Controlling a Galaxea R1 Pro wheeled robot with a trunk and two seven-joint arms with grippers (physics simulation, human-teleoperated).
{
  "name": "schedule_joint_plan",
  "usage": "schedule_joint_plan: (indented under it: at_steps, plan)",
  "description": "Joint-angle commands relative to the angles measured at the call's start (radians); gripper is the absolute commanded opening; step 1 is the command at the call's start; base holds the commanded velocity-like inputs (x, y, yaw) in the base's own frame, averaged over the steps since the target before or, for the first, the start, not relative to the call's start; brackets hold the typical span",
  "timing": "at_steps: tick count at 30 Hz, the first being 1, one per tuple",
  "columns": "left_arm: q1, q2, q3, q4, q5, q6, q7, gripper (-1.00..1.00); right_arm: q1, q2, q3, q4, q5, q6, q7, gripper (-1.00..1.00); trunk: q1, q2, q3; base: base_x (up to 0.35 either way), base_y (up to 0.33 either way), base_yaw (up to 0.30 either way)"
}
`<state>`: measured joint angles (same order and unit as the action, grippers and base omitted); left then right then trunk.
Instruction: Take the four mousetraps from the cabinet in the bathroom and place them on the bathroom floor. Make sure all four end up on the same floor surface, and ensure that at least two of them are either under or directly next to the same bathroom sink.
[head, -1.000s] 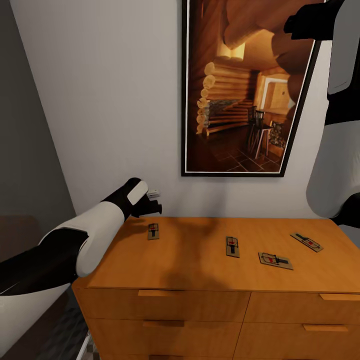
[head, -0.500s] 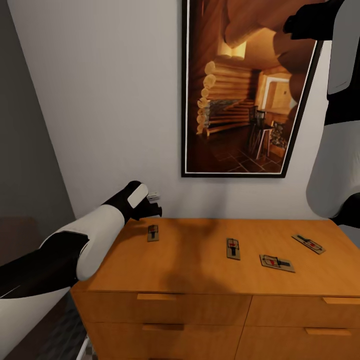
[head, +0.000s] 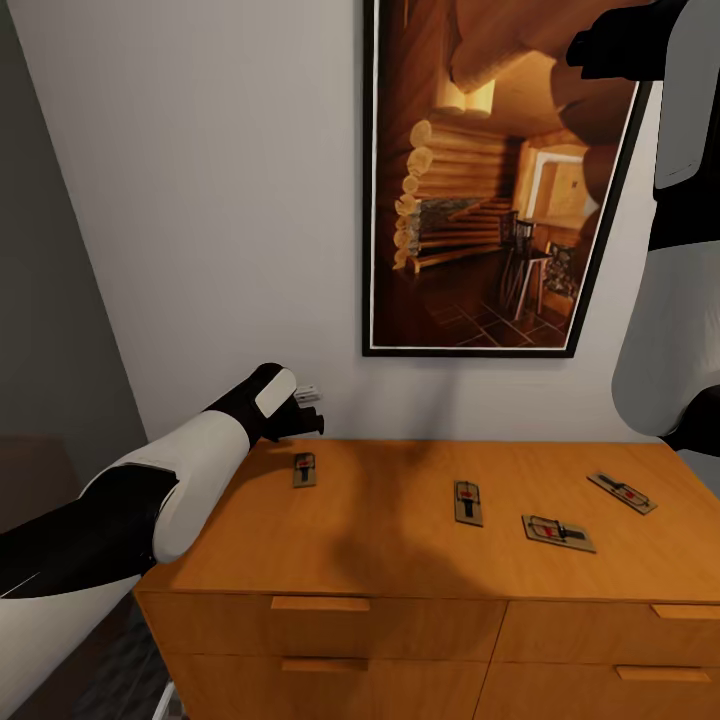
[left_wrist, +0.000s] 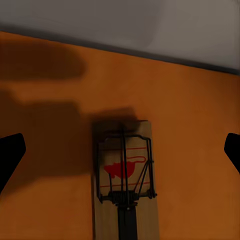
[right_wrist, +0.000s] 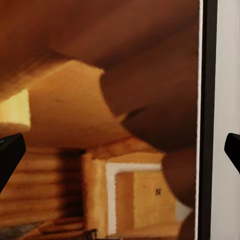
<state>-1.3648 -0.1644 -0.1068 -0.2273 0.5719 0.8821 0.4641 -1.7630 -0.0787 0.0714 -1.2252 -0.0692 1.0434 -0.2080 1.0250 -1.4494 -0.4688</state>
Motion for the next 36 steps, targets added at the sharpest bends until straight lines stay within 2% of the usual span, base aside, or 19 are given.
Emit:
schedule_joint_plan:
  at_steps: [1,36]
  plan:
    - [-0.001,0.000,-0.008,-0.001,0.011,0.003,0.007,1.00,-0.001,-0.001,0.003,0.000,-0.007,0.004,-0.008,1.00,0.000,-0.001,-0.001,0.008,-0.001,0.000]
    - [0.001,0.000,-0.007,0.000,0.011,0.003,0.006,1.00,-0.001,-0.002,0.004,0.000,-0.007,0.004,-0.008,1.00,0.000,-0.001,-0.001,-0.010,-0.012,0.000]
